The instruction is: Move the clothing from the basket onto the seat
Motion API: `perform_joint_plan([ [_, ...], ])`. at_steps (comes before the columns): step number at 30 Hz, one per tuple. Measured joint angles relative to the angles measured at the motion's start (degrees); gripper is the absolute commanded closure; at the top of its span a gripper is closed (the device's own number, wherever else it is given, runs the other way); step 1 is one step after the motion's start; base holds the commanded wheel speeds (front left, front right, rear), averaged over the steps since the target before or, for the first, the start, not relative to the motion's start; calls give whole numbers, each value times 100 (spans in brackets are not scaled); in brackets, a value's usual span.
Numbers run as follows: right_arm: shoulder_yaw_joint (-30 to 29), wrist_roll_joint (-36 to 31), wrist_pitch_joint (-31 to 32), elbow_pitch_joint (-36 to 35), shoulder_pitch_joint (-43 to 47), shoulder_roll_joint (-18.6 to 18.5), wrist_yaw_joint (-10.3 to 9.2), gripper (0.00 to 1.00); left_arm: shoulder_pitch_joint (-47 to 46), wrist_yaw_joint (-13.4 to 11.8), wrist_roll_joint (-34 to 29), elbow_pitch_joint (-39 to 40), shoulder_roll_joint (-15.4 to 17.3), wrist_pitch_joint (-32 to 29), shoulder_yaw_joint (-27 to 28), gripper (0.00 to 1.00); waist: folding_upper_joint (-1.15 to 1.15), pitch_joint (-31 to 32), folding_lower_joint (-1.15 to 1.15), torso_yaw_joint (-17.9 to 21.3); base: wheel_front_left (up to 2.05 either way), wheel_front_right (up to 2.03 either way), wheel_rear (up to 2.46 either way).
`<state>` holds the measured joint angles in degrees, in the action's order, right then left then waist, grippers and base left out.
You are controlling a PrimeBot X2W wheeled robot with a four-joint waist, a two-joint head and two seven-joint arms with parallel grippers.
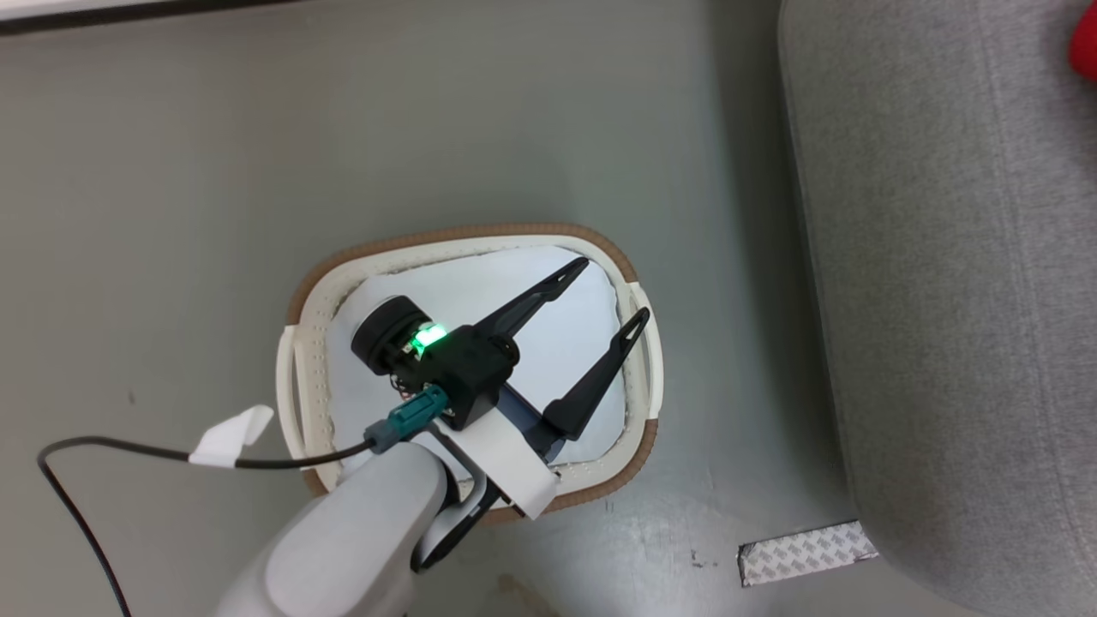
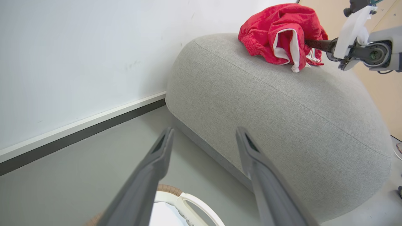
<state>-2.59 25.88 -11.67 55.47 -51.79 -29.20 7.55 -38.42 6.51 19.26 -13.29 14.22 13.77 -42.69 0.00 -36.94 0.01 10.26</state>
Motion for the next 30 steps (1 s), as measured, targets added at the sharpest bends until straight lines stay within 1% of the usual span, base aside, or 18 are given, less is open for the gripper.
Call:
perform_joint_plan([
  [1,67,11,-18,32,-2,1,0,75,3,0,13,-21,-3,3,2,0,0,45,0,10,0,0,0],
  [3,244,62,-18,78,-25,20,0,0,27,0,37,-79,-22,36,-3,0,0,153,0,29,0,0,0],
  [7,643,191,323,223,-23,23,0,0,154,-1,78,-201,-118,76,-25,0,0,472,-1,65,0,0,0],
  [10,967,347,441,81,66,-54,0,0,287,-11,225,-297,-222,94,10,0,0,788,-1,77,0,0,0],
  [16,1635,619,464,-770,410,-499,0,0,634,-130,397,-477,-311,131,267,0,0,1546,-2,94,0,0,0],
  [21,1933,726,383,-1750,725,-757,0,0,913,-290,513,-397,-379,136,705,0,0,2238,-2,65,0,0,0],
  [26,2023,964,356,-2713,1111,-759,-1,0,1254,-492,564,-312,-386,137,1249,0,0,2886,-3,-27,0,0,0],
  [30,1887,1066,215,-3194,1507,-457,0,0,1524,-706,479,-302,-235,137,1708,0,0,3275,-3,-149,0,0,0],
])
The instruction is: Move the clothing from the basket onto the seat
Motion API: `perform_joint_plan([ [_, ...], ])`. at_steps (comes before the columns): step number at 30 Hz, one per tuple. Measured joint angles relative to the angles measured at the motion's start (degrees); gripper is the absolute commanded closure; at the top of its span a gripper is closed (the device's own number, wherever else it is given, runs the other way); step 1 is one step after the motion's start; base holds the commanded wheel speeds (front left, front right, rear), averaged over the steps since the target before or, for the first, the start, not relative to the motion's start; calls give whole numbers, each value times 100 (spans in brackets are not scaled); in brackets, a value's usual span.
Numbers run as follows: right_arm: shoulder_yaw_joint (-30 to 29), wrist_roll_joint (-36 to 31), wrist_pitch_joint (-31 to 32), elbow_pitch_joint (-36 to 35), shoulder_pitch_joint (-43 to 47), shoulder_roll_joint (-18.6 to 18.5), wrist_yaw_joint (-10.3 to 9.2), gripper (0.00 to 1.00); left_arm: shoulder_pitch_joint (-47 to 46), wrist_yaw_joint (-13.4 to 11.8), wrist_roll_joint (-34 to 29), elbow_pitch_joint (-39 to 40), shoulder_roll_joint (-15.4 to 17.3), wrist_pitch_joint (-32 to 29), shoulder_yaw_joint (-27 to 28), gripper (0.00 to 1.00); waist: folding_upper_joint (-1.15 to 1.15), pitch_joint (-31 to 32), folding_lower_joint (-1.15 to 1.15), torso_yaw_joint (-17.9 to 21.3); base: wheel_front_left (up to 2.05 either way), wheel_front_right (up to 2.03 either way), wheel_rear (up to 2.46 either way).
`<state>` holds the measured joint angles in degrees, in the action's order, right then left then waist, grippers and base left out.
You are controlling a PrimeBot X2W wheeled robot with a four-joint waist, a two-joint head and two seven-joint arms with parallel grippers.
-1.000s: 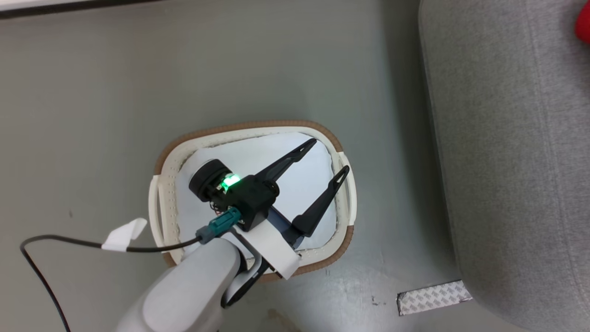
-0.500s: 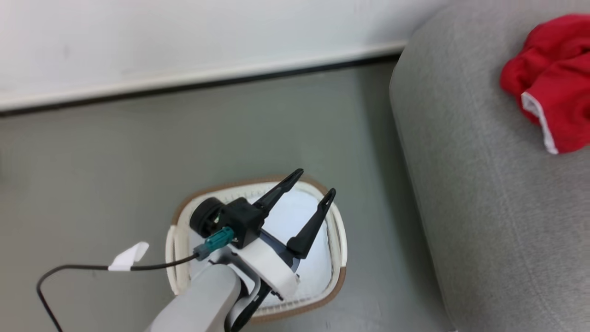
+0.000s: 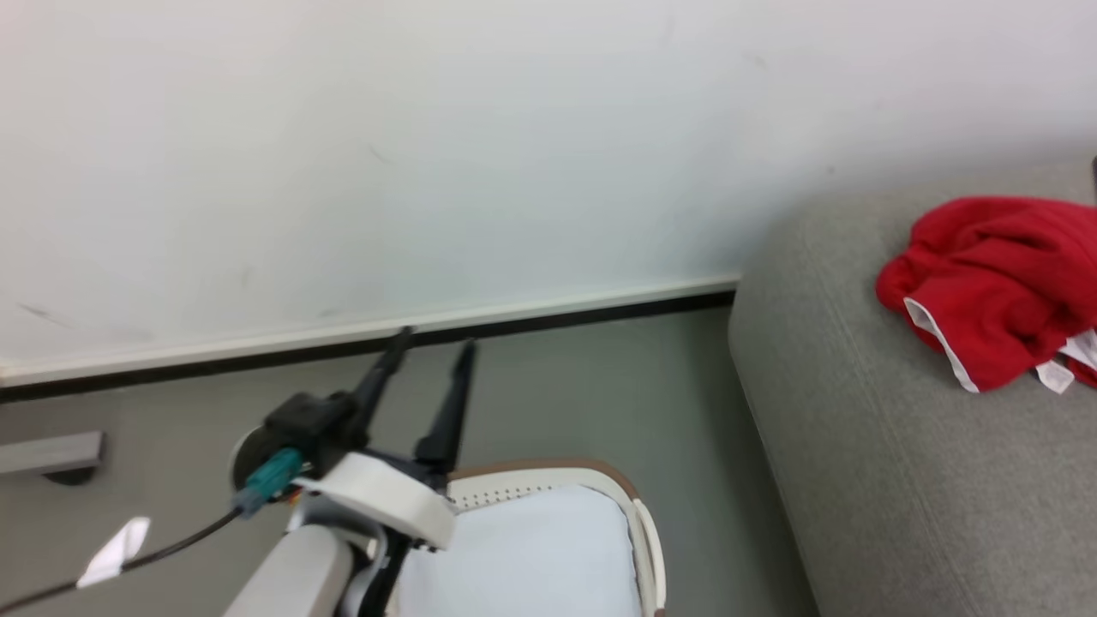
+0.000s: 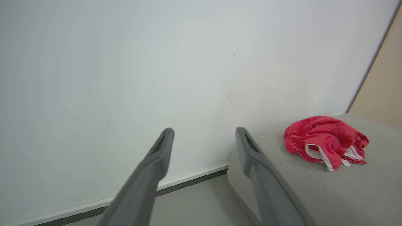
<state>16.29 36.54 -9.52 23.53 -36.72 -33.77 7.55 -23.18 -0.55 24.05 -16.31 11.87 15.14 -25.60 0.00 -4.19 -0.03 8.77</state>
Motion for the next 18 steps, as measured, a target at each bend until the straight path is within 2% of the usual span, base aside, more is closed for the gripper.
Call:
perform_joint_plan([
  [8,-383,-119,-323,-396,1293,862,0,0,695,-302,-138,-15,14,0,1009,0,0,346,1,-471,0,0,0],
  [13,-552,-536,-491,-481,2147,1456,0,0,1118,-292,-298,-20,-114,-1,1419,0,0,457,1,-743,0,0,0],
  [15,-465,-728,-519,-525,2391,1616,0,0,1271,-193,-378,30,-178,-1,1606,0,0,501,1,-808,0,0,0],
  [18,-476,-999,-546,-594,2676,1845,0,0,1505,-175,-614,75,-235,0,1905,0,0,556,1,-855,0,0,0],
])
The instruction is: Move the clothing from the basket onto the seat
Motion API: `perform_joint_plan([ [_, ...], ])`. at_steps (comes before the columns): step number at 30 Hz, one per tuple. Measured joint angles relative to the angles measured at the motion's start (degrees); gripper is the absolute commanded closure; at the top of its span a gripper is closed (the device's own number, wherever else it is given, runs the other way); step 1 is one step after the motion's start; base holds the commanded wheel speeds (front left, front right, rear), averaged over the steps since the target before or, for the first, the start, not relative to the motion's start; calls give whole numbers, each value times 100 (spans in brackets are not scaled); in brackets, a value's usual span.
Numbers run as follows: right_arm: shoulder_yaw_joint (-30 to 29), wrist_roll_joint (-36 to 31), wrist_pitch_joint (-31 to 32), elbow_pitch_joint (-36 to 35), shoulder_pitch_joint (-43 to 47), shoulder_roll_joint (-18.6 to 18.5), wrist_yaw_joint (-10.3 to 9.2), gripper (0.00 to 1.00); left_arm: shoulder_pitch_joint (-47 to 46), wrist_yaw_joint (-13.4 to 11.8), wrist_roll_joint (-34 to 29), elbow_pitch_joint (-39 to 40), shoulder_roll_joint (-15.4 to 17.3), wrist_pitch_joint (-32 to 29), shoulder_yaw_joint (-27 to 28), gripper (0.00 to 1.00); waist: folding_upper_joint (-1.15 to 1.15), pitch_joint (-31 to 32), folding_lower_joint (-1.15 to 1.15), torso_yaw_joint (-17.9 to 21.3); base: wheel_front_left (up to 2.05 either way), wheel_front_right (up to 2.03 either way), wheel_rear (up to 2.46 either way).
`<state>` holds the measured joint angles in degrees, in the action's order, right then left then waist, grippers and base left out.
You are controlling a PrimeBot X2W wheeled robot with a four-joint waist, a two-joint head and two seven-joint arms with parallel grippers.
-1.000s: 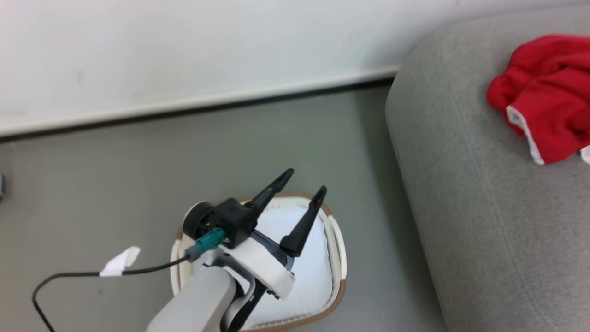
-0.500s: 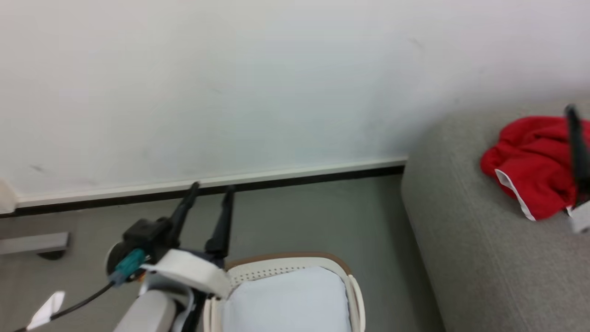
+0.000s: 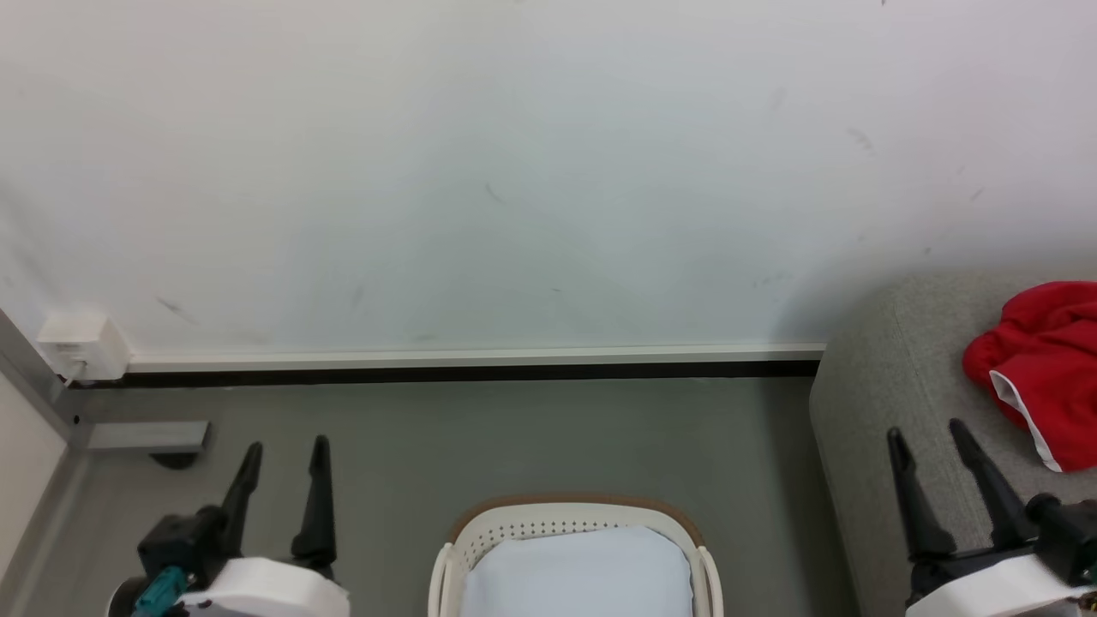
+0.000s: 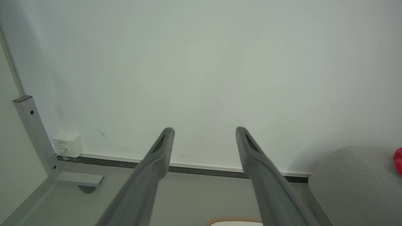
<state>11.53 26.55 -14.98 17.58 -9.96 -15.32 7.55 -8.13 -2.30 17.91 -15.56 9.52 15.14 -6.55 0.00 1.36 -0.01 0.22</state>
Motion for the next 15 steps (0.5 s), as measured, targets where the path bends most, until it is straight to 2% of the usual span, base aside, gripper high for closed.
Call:
perform_joint_plan([
  [8,-265,-643,-5,-435,717,669,0,0,531,259,-505,-103,-350,0,447,0,0,85,1,-30,0,0,0],
  [15,-279,-772,-5,-407,883,787,0,0,672,510,-680,-131,-565,0,703,0,0,101,1,-49,0,0,0],
])
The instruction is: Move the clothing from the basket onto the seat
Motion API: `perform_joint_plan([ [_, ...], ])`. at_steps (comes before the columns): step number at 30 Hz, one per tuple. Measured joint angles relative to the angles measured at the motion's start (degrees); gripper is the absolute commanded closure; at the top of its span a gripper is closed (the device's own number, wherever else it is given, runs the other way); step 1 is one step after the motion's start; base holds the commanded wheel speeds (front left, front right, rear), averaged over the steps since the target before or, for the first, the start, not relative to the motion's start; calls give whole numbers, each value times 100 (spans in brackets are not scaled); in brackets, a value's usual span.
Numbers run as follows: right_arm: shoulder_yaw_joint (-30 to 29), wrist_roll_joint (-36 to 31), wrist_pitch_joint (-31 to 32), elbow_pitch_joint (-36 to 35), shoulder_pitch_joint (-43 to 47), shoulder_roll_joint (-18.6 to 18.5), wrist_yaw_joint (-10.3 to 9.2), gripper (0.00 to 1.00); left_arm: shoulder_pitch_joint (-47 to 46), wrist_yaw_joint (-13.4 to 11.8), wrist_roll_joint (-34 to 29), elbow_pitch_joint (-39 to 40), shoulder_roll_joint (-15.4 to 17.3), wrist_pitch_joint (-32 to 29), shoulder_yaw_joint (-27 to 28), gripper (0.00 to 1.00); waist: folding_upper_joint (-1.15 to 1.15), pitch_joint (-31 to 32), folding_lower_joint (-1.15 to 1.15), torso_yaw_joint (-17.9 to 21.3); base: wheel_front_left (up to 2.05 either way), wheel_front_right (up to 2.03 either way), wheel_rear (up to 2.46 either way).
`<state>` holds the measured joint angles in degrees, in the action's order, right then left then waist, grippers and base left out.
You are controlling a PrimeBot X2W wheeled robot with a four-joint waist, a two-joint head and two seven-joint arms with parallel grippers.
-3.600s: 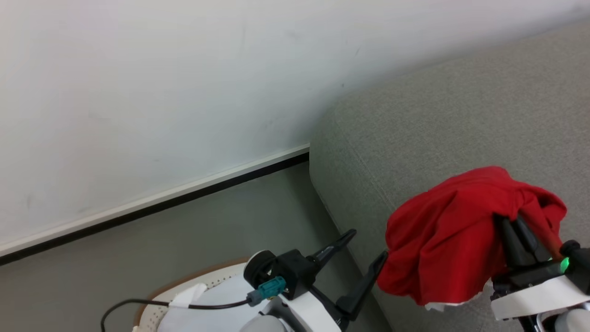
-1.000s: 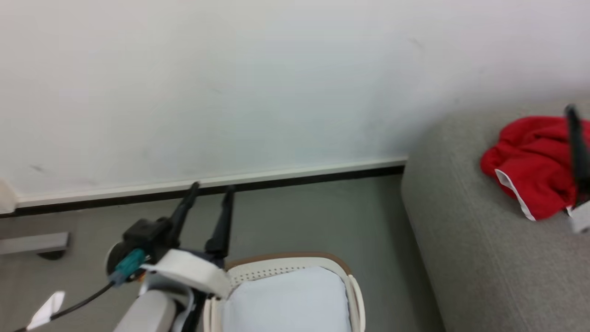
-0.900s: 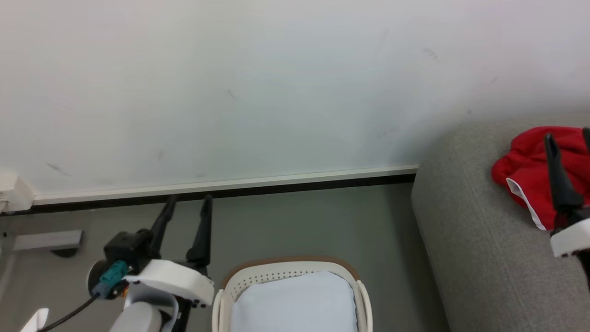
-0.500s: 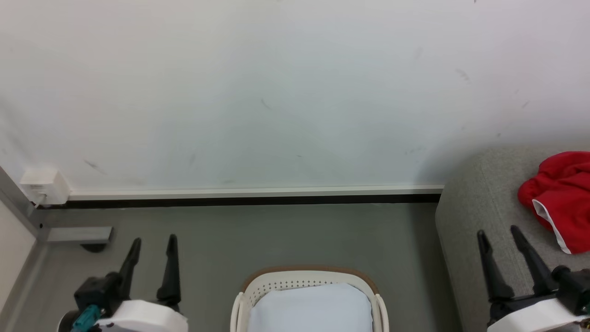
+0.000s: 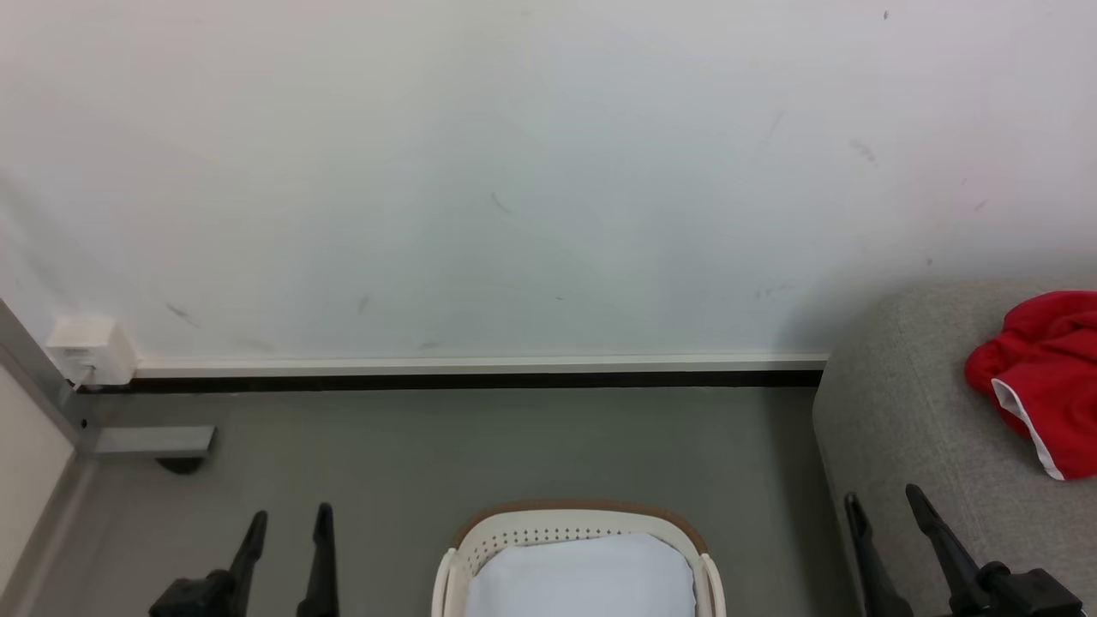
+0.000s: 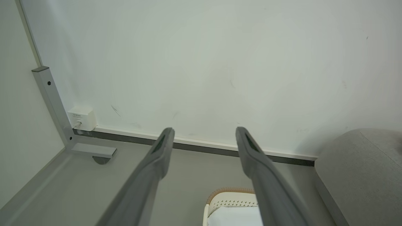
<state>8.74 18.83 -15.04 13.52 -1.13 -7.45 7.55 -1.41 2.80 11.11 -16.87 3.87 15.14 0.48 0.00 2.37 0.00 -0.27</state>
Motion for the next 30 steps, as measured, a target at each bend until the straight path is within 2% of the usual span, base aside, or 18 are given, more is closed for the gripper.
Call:
perform_joint_plan([
  [15,99,-92,0,82,-114,-4,0,0,-89,222,-214,46,-101,0,189,0,0,-58,0,56,0,0,0],
  [16,103,-94,1,113,-96,8,0,100,-74,222,-215,16,-108,-1,185,100,0,-59,0,58,0,0,0],
  [21,141,-46,42,308,76,57,0,100,74,222,-187,-234,-170,-54,171,100,0,-62,0,59,0,0,0],
  [30,-14,881,271,300,77,69,0,100,55,235,831,-234,-170,-330,253,100,0,-76,0,57,0,0,0],
])
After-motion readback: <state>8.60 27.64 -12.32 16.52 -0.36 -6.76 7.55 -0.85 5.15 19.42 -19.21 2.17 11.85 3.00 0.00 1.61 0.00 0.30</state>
